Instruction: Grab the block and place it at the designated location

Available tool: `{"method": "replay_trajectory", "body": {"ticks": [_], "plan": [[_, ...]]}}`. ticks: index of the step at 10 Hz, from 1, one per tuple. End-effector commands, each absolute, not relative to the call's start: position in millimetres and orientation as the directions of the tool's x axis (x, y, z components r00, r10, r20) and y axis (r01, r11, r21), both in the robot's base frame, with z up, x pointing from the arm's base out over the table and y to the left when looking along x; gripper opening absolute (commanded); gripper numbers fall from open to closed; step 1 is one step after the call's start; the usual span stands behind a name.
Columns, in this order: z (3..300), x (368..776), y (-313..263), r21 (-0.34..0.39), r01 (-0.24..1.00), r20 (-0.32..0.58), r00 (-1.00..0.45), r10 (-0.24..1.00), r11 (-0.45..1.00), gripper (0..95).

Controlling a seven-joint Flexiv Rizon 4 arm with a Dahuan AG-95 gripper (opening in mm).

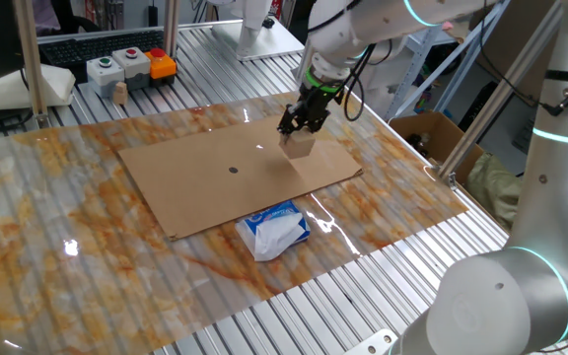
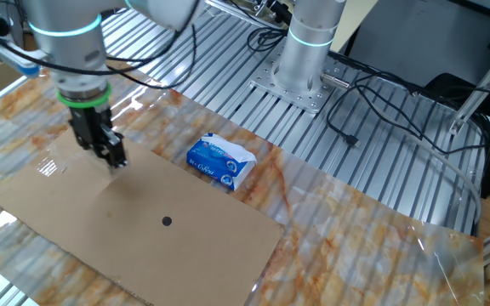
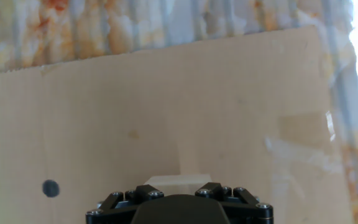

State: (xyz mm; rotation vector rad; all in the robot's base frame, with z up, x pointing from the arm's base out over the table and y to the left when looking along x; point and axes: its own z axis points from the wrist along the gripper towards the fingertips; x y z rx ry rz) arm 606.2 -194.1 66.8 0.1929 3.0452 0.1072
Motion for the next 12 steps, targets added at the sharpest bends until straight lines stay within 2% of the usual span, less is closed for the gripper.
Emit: {"method": "replay_trajectory", "body": {"ticks": [1, 12], "plan": [[65, 607, -188, 0.081, 0.133, -0.081, -0.987, 0.139, 0.988, 0.0], [54, 594, -137, 0.07, 0.187, -0.087, -0.977, 0.193, 0.98, 0.0]]}}
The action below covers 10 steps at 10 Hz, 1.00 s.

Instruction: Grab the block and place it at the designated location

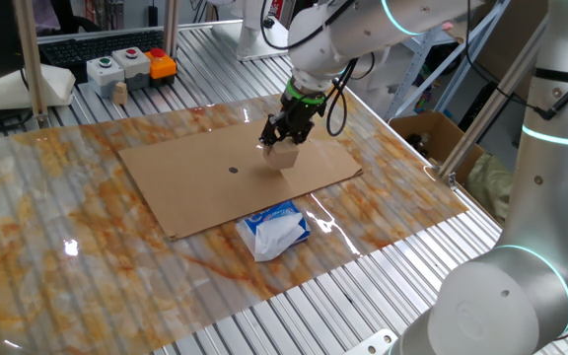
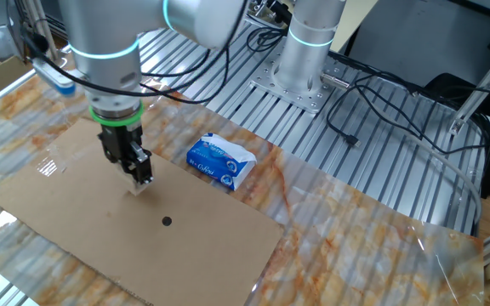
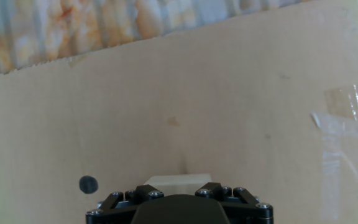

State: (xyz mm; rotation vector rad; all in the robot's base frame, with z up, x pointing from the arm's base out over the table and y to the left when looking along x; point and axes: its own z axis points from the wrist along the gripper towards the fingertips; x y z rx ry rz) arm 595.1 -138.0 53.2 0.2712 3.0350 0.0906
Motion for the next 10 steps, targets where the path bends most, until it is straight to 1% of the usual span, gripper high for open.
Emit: {"method": "replay_trajectory", "body": {"ticks": [1, 5, 9, 10], "plan": [[54.7, 591.6, -134.2, 0.074, 0.206, -0.086, -0.973, 0.212, 0.976, 0.0], [54.7, 591.6, -134.2, 0.063, 0.218, -0.086, -0.971, 0.222, 0.974, 0.0], [54.7, 591.6, -134.2, 0.045, 0.146, -0.082, -0.985, 0.15, 0.988, 0.0], [54.7, 591.6, -134.2, 0.042, 0.104, -0.087, -0.99, 0.107, 0.994, 0.0]]}}
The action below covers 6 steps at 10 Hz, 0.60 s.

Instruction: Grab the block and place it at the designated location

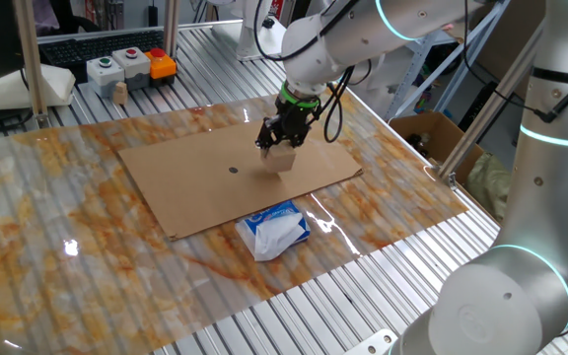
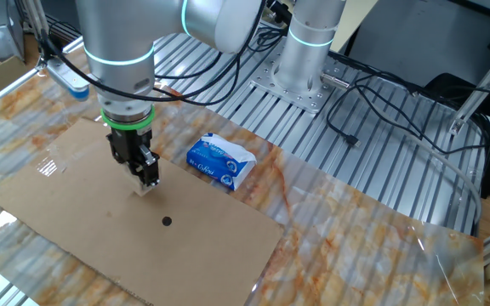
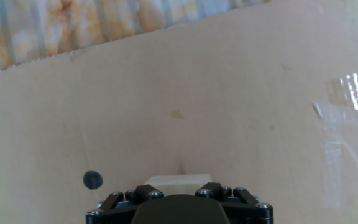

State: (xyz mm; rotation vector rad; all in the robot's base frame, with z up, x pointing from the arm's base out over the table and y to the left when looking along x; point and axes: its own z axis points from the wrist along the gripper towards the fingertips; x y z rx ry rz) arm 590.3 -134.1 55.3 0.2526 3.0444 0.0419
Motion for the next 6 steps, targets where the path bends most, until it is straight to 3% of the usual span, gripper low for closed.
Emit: {"method": "replay_trajectory", "body": {"ticks": [1, 6], "plan": [[54.7, 591.6, -134.2, 0.041, 0.066, -0.093, -0.993, 0.07, 0.997, 0.0], [54.0, 591.8, -132.6, 0.048, 0.002, -0.101, -0.995, 0.007, 0.999, 0.0]]}}
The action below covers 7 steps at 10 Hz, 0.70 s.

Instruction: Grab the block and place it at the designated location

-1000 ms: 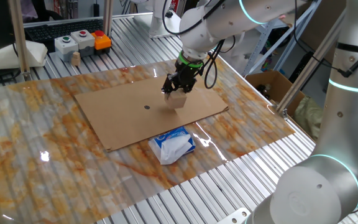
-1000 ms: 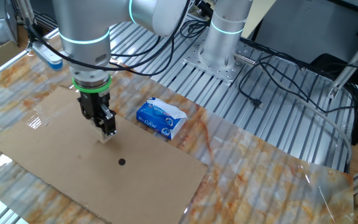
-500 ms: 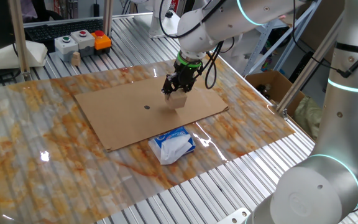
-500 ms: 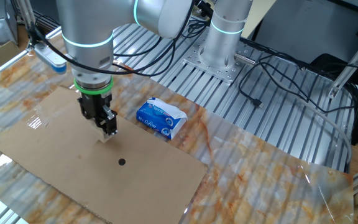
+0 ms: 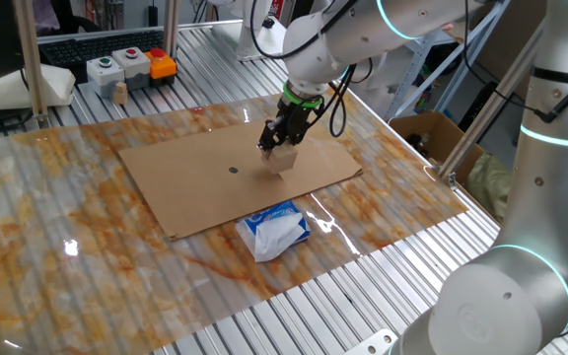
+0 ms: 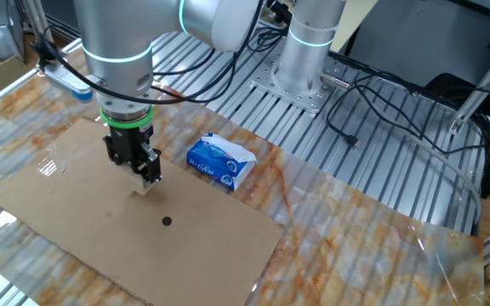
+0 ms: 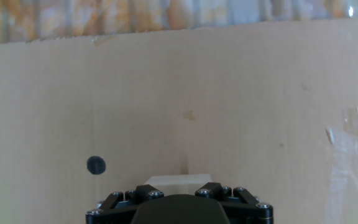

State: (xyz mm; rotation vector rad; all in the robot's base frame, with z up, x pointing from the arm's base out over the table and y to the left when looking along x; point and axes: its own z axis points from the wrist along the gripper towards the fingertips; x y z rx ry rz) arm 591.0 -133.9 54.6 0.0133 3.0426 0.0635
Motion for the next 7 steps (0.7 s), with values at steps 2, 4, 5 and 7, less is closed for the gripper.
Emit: {"method": "replay_trajectory", "body": {"ticks": [2, 4, 5, 7], "plan": [[54, 591, -126, 0.049, 0.013, -0.103, -0.994, 0.018, 0.999, 0.0], [52, 592, -114, 0.046, 0.026, -0.113, -0.993, 0.031, 0.999, 0.0], [53, 593, -106, 0.044, 0.039, -0.115, -0.992, 0.043, 0.998, 0.0], [53, 595, -97, 0.046, 0.063, -0.111, -0.992, 0.068, 0.997, 0.0]]}}
